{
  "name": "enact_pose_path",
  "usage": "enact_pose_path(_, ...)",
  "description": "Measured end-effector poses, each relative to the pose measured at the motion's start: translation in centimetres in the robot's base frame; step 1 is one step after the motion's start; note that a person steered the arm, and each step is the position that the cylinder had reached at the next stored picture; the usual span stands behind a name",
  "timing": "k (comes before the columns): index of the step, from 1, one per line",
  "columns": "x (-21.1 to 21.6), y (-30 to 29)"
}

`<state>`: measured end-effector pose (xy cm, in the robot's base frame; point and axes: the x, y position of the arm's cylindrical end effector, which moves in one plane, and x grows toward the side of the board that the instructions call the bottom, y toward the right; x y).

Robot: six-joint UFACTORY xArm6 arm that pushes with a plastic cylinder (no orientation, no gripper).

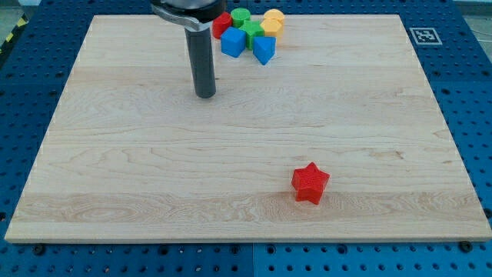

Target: Point your hand parallel to the left of the blue cube

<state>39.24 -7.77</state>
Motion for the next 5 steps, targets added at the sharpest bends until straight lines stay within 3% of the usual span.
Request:
enact_pose_path(2, -0.3, -3.4)
enact_pose_path(5, -8.8, -7.7)
